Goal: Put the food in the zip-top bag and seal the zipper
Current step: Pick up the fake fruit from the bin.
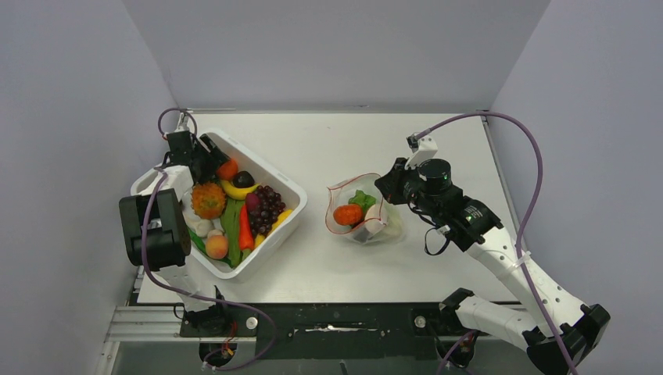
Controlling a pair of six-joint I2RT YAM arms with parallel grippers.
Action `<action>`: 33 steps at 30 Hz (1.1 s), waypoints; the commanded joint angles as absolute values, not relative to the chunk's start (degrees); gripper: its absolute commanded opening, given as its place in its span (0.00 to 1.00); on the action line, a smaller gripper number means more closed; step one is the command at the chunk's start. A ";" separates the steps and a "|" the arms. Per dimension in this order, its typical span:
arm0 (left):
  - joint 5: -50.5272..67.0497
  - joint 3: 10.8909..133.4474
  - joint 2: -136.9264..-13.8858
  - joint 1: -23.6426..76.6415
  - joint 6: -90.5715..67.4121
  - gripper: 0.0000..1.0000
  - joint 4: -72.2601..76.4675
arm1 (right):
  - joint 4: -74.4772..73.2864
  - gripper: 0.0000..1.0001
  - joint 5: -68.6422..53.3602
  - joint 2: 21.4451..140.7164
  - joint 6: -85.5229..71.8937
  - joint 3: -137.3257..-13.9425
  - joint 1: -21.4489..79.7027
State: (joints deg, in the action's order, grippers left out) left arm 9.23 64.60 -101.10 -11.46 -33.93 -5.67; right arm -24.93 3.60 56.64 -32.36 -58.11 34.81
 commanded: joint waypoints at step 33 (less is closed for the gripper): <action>4.87 72.95 -104.41 -7.32 -24.47 0.58 -14.78 | -21.80 0.02 4.23 54.56 -33.05 -60.52 34.52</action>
State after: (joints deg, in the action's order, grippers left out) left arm 4.91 70.48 -104.09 -8.08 -25.10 -12.75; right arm -24.99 3.64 56.64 -32.40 -58.11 34.81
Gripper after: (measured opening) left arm 0.640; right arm 0.031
